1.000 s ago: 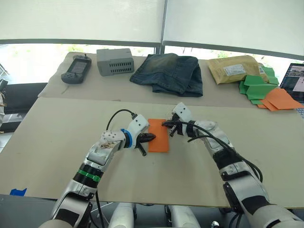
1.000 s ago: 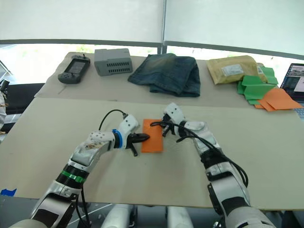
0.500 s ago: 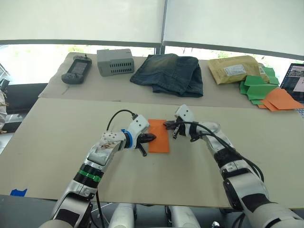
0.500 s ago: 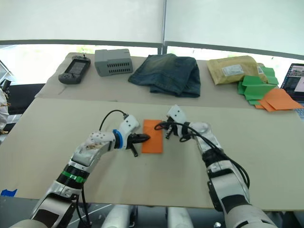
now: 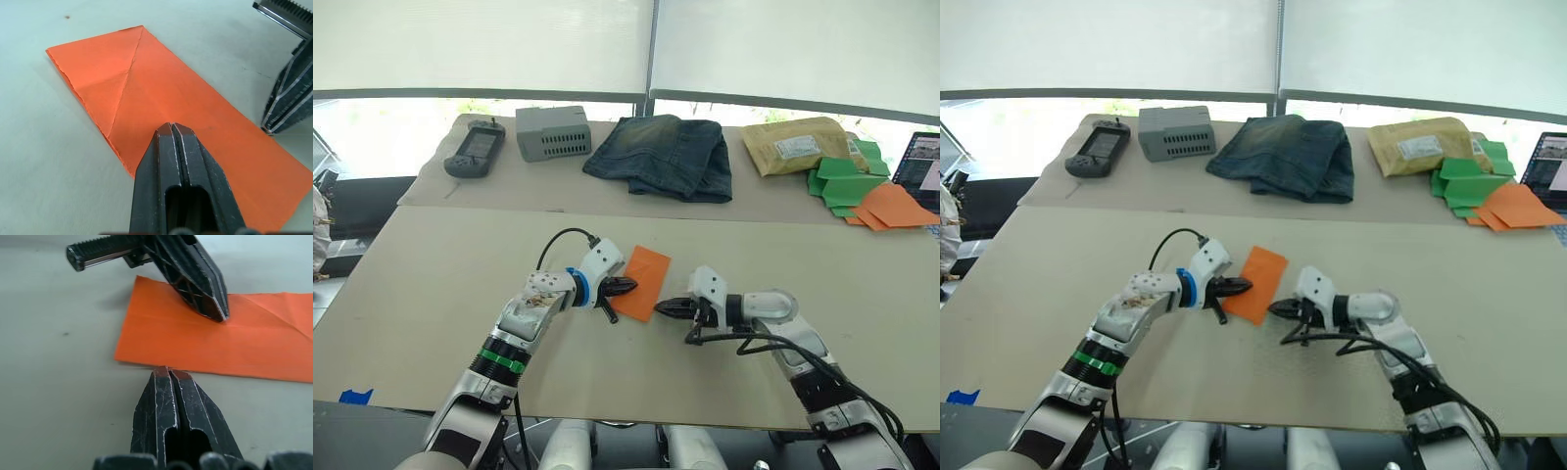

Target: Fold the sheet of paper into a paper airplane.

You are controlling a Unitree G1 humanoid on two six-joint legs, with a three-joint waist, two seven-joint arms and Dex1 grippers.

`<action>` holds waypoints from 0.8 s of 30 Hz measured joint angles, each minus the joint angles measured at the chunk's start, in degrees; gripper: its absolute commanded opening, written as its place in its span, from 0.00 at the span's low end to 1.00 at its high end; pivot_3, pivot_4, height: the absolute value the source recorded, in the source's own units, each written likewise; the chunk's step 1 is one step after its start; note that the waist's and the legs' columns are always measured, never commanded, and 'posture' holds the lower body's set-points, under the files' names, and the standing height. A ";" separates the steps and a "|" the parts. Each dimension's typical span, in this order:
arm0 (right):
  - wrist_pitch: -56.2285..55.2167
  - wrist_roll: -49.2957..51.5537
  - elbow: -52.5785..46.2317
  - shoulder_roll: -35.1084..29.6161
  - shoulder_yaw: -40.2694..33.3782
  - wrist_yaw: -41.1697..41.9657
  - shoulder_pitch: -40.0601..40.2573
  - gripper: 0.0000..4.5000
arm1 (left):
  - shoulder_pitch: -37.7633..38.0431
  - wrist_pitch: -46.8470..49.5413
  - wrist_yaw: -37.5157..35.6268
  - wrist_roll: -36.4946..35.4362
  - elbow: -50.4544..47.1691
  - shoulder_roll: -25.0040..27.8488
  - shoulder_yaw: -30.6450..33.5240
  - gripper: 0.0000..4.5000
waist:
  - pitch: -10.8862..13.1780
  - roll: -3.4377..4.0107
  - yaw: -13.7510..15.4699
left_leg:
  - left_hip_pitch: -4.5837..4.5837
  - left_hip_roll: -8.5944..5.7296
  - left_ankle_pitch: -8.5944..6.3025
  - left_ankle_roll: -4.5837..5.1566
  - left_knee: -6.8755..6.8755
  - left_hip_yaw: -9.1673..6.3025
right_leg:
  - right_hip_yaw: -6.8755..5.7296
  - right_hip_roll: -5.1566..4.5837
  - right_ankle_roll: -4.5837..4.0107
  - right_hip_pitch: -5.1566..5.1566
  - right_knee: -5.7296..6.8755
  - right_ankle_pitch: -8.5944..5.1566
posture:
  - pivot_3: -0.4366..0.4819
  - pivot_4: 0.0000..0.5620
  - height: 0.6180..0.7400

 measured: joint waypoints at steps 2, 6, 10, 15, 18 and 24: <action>1.13 -0.20 -1.23 -0.01 0.50 -0.53 0.14 0.01 | 0.01 0.00 0.01 0.00 0.00 -0.02 0.01 0.00 | 0.00 0.00 -0.03 | 0.00 0.00 0.00 0.00 0.00 0.00 | 0.00 0.01 0.00 -0.01 0.00 -0.01 | 0.48 0.27 0.91; 4.18 -1.76 -3.92 0.39 1.75 -1.95 -0.28 0.01 | 0.10 0.00 0.04 0.00 -0.05 -0.13 0.02 0.00 | -0.01 -0.01 -0.05 | 0.00 0.02 0.00 0.00 0.00 0.00 | 0.00 0.03 -0.02 -0.04 0.03 -0.01 | 0.48 0.27 0.91; 7.88 -1.71 -5.28 -0.80 2.33 -1.66 -2.12 0.01 | 0.17 0.01 0.08 0.00 -0.15 -0.45 -0.04 0.00 | -0.01 -0.02 -0.05 | -0.02 0.01 0.00 0.00 0.00 0.01 | 0.01 0.03 -0.03 -0.08 0.04 -0.01 | 0.48 0.27 0.91; 8.85 -1.58 -0.32 -3.87 -0.41 -1.12 -9.39 0.01 | 0.44 -0.01 -0.01 -0.02 -0.62 -0.64 -0.07 0.00 | 0.01 -0.03 0.05 | -0.14 0.00 0.00 0.00 0.00 0.02 | 0.01 0.01 -0.03 -0.16 -0.01 0.00 | 0.48 0.27 0.91; 7.78 -1.87 3.70 -2.44 -0.72 -1.76 -12.05 0.01 | 0.48 -0.04 -0.03 -0.02 -0.65 -0.63 -0.07 0.00 | 0.01 -0.03 0.10 | -0.12 0.02 0.00 0.01 -0.04 -0.01 | -0.02 0.04 -0.05 -0.15 0.00 -0.01 | 0.48 0.27 0.91; 3.18 -3.55 11.95 2.11 1.59 -3.39 -13.61 0.01 | 0.47 0.02 0.21 0.00 -0.56 -0.87 -0.02 0.00 | 0.01 -0.02 -0.01 | -0.12 -0.02 0.00 0.01 0.00 0.04 | 0.04 0.00 -0.01 -0.12 0.00 0.02 | 0.48 0.27 0.91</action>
